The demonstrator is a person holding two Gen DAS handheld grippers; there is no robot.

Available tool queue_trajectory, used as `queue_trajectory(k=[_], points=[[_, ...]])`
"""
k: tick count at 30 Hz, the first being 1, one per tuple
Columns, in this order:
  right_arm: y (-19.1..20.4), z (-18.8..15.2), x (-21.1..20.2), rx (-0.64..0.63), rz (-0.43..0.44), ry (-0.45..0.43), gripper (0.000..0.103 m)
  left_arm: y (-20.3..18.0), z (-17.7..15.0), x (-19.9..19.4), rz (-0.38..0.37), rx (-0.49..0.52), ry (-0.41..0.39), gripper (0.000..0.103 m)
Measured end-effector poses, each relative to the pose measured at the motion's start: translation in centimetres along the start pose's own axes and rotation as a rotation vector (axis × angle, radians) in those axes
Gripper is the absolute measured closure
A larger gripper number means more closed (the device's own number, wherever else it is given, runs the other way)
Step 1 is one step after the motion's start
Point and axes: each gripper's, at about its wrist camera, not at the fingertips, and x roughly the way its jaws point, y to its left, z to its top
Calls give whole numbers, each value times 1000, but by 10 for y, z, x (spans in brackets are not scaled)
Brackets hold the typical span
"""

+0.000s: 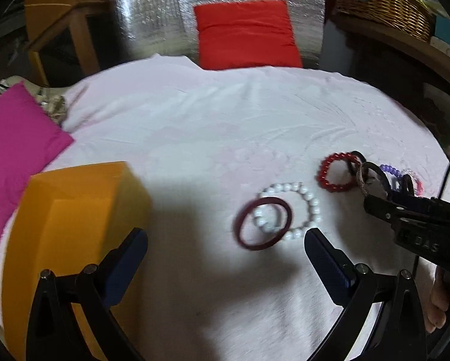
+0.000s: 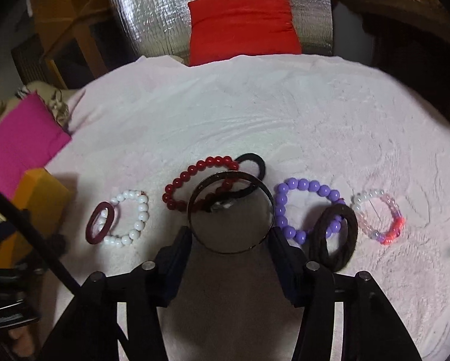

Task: Organize jewelry
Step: 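Grasp the silver metal bangle with the right tool while the left tool approaches the dark red bangle, then close the left tool on the thin dark red bangle and lift it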

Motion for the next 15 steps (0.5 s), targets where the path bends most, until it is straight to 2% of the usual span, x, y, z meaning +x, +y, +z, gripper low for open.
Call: queue_trajectory(k=[5,9,12,13,14,15], points=[[-15,0,-14,39,28,-6,48,-6,0,27,-51,-23,51,0],[-22,-1,-25,63,43,-29,48,-9,-2,34,-67,-18,57,2],[-22,0,-25,67,43,-26,48,-9,-5,38,-110,-33,77,20],[-24,0,-26,69,45,-25,48,-9,-6,39,-129,-35,85,34],[-26,-1,-27,73,46,-26,48,-10,-7,40,-148,-36,91,43],[-25,0,-28,76,48,-25,48,-10,-6,40,-145,-32,82,44]])
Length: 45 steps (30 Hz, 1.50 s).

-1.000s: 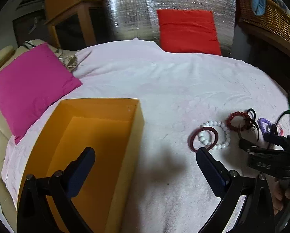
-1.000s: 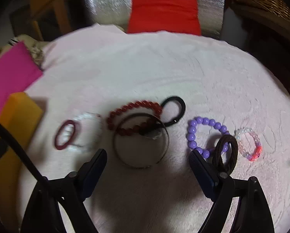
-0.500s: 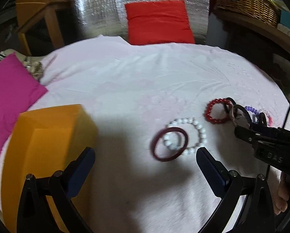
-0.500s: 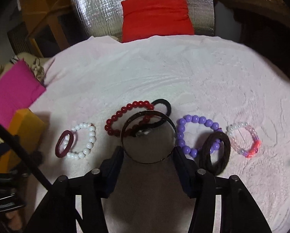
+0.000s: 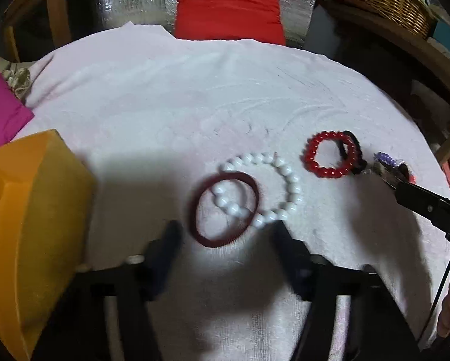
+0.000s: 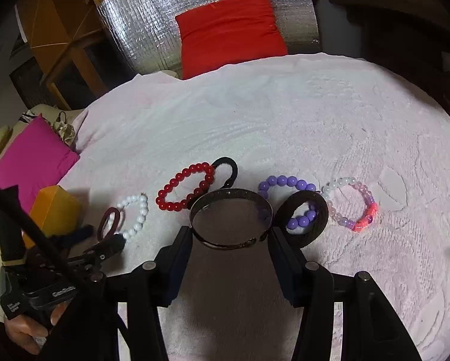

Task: Organize jewelry
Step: 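Close the left tool on the thin dark red bangle and lift it, then lift the silver bangle with the right tool while the left tool holds the dark red bangle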

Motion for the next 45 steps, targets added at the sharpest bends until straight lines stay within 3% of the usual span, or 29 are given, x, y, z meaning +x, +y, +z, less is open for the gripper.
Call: queue_trajectory(k=[4,5,6,8,15,20,23,28,39,45], points=[[1,-2,-4,-1,7,-10,52,4,-1,-6,-20,-6,-18,81],[2,-3,-5,-5,14,-9,73,6,-1,-8,-30,-18,-20,83],[4,-2,-5,-7,12,-1,79,8,-1,-10,-39,-22,-23,84],[4,-4,-5,-3,8,5,80,10,0,-14,-50,-14,-36,88],[-3,-6,2,29,20,41,80,14,-7,-32,-80,12,-58,92],[-17,-6,7,120,77,44,80,16,-5,-40,-107,17,-83,92],[-20,-4,5,154,111,20,89,13,-3,-49,-117,22,-103,93],[-6,0,-10,91,97,-55,93,11,-3,-69,-130,30,-153,93],[-18,-3,-1,124,79,-12,93,9,-7,-79,-114,41,-172,93],[-15,-1,-4,117,80,-67,93,10,-9,-90,-96,29,-196,93]])
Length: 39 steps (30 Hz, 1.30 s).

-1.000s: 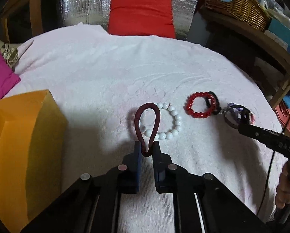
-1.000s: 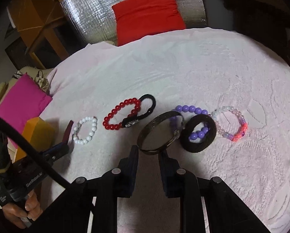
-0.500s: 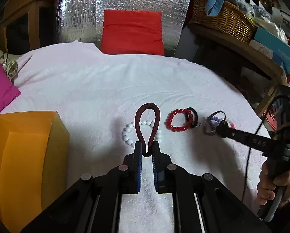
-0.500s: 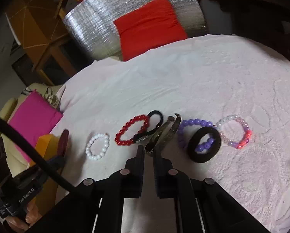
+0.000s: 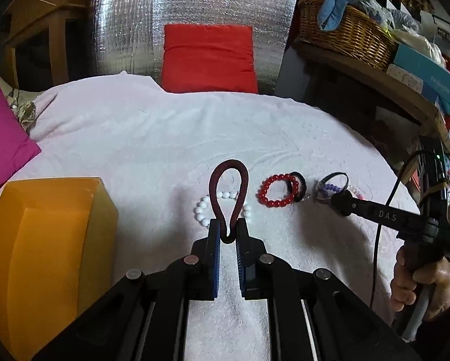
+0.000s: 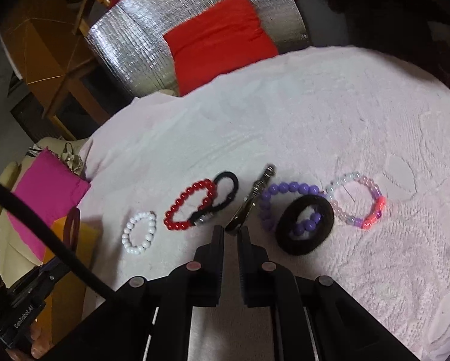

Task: Organize jewelry
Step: 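Lift the silver bangle with the right tool while the left tool holds the dark red bangle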

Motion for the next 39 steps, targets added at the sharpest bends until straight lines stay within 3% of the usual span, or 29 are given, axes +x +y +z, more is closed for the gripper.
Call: queue_trajectory(k=[2,6,11,15,16,18,20,24,27,29,33,38,39], points=[[10,0,-4,-39,-6,-28,98,3,2,-8,7,-10,-19,93],[37,-3,-16,-125,15,-94,98,12,2,-26,22,-33,-61,92],[68,-7,-22,-188,48,-118,98,36,-3,-43,87,-66,-96,92],[63,0,-34,-141,68,-113,98,48,-9,-45,112,-79,-80,93],[56,3,-38,-122,63,-114,95,49,-10,-44,119,-76,-76,93],[29,10,-46,-43,45,-115,78,47,-12,-42,115,-69,-69,93],[4,14,-50,43,24,-132,54,42,-12,-41,107,-55,-62,93],[-36,22,-39,168,-5,-104,53,29,-13,-39,94,-24,-59,93],[-24,26,-24,64,-70,-84,49,20,-14,-33,83,-17,-39,92],[-10,26,-12,-21,-103,-62,28,14,-15,-29,75,-9,-30,92],[21,18,17,-222,-202,-15,27,7,-15,-24,68,0,-18,92],[34,3,54,-364,-428,42,25,0,-15,-18,62,6,2,92],[33,1,54,-365,-432,29,25,1,-15,-18,60,6,2,92]])
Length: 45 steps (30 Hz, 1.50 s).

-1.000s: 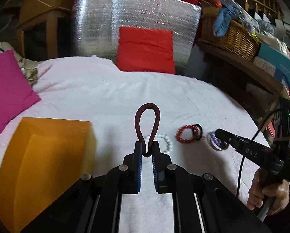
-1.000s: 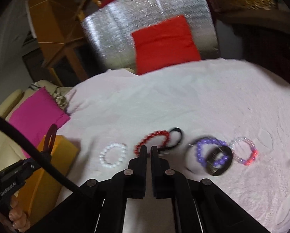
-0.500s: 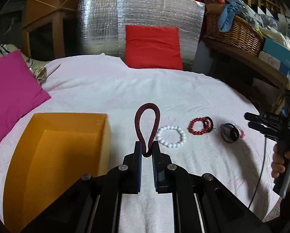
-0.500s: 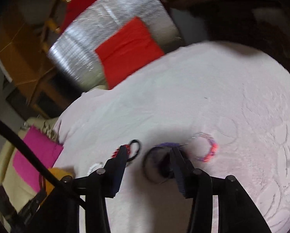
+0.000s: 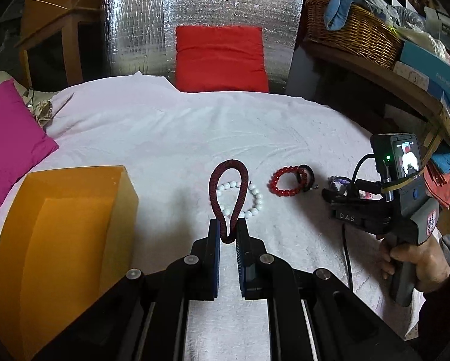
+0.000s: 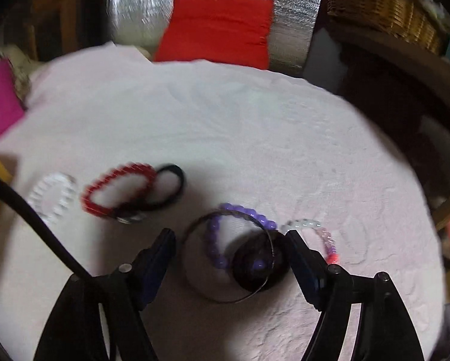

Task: Organize jewelry
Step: 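Lift the silver bangle with the right tool while the left tool holds the dark red bangle, then lower both bangles into the orange box and open both tools, then withdraw both tools from the box back toward the remaining bracelets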

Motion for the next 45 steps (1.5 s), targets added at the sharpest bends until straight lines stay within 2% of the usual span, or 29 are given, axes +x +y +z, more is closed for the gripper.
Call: queue_trajectory(k=[1,2,3,8,11,14,18,21,23,25,27,30,33,34,35,37,41,45], points=[[-4,-1,-1,15,7,-7,25,1,0,0,0,-1,0,92],[-7,-1,-1,33,15,1,35,2,0,-1,5,-1,-2,92],[-11,-1,-3,56,22,0,39,2,0,-2,9,-2,-4,92],[-32,-3,-5,99,62,14,39,17,1,-11,32,-42,-22,92],[-37,0,-26,125,88,-38,39,32,1,-26,51,-79,-57,92],[-28,7,-59,153,203,-127,39,53,-1,-41,99,-121,-93,92],[14,17,-99,127,402,-254,39,90,-7,-55,213,-203,-114,92],[51,23,-115,113,534,-290,39,123,-19,-58,314,-294,-84,92],[83,28,-115,106,616,-281,39,144,-31,-58,386,-368,-40,92],[114,30,-116,90,669,-267,39,158,-41,-56,427,-408,-3,92],[149,31,-112,74,722,-241,39,169,-50,-55,443,-439,29,92],[179,36,-101,78,785,-199,39,182,-60,-52,481,-461,69,91],[210,39,-82,107,840,-116,36,193,-67,-54,507,-475,89,83],[216,36,-84,117,846,-99,32,195,-67,-54,509,-474,90,78],[219,36,-80,130,848,-80,31,195,-66,-54,514,-471,92,65],[216,32,-76,143,848,-72,31,191,-63,-52,519,-469,84,51],[190,28,-80,180,813,-106,31,176,-52,-54,545,-413,40,50],[157,28,-89,197,726,-133,31,155,-43,-51,532,-368,20,49]])
